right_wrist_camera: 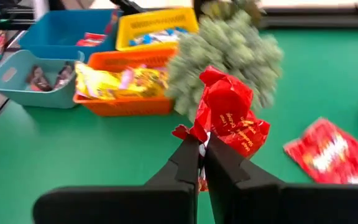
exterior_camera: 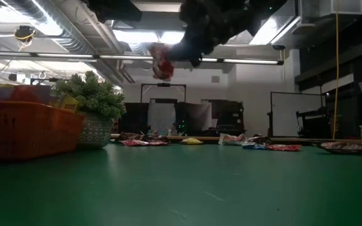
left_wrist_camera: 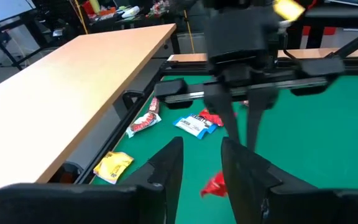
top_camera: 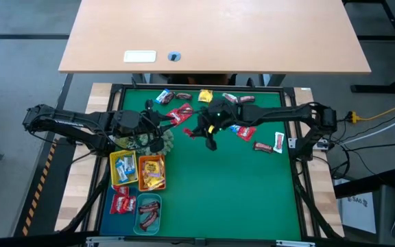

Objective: Sort candy
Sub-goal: Put the red candy into the blue basket

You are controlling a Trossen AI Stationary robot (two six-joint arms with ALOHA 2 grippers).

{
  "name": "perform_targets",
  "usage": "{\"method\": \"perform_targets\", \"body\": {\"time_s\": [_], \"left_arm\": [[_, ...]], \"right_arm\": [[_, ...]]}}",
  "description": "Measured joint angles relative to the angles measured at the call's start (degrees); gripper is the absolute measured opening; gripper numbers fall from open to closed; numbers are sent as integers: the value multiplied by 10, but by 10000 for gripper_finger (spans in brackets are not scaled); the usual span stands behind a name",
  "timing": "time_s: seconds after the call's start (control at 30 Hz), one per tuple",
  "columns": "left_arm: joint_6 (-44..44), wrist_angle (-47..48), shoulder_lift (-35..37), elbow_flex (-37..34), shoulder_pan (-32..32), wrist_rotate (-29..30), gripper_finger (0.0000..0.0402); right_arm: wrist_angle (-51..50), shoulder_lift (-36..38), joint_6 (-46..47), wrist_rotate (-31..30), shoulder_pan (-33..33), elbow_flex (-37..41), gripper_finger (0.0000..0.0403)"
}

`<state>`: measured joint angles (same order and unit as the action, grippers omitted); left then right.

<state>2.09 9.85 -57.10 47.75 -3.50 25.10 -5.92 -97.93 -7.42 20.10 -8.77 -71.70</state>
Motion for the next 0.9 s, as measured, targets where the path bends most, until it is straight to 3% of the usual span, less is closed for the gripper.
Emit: {"method": "perform_targets", "body": {"time_s": [0.2,0.3,0.53,0.9], "left_arm": [[-4,0,0,0,0,-5,137],[-4,0,0,0,0,-34,146],[-4,4,-1,0,0,-113,145],[0,5,-24,0,0,-126,145]], "right_arm": [[40,0,-37,0,22,0,17],[58,0,-42,-1,25,0,17],[90,0,-55,-1,25,0,17],[129,0,-55,-1,25,0,17]]}}
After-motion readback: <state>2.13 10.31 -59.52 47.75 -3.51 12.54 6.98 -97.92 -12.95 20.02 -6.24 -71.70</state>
